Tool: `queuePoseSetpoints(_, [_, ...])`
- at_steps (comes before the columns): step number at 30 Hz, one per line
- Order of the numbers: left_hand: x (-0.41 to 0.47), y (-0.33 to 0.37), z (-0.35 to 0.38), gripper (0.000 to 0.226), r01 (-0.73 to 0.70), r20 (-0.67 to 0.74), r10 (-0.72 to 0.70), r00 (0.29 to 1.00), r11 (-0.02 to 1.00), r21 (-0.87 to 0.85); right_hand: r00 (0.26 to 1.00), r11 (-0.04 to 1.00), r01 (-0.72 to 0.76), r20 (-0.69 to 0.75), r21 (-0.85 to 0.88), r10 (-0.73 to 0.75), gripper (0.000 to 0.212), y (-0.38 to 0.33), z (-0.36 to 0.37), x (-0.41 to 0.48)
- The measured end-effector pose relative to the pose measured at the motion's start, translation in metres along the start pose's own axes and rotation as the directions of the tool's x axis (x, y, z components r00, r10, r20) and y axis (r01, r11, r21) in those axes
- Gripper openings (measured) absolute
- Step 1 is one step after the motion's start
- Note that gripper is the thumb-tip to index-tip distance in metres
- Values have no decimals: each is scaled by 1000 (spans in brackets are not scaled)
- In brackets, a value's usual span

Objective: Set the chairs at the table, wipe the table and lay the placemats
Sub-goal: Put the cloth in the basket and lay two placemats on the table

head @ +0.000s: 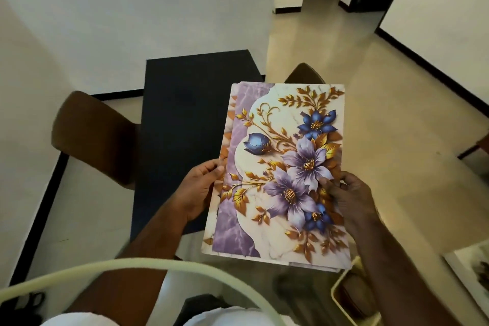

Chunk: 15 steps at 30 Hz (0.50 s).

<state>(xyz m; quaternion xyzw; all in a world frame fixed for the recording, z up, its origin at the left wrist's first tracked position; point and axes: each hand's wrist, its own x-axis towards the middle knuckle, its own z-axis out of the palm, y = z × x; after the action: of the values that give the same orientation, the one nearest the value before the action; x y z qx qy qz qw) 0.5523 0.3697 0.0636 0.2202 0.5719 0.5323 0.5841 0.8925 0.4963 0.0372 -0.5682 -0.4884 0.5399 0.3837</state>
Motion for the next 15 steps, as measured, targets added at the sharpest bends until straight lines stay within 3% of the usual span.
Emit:
queuePoseSetpoints(8, [54,37,-91,29,-59,-24,59,998,998,4,999,999,9,50,-32,-7,13,-22,108,56])
queuePoseSetpoints(15, [120,37,-115,29,-61,-132,50,990,995,-79,988,997,-69,133,-41,74,16,-28,153,128])
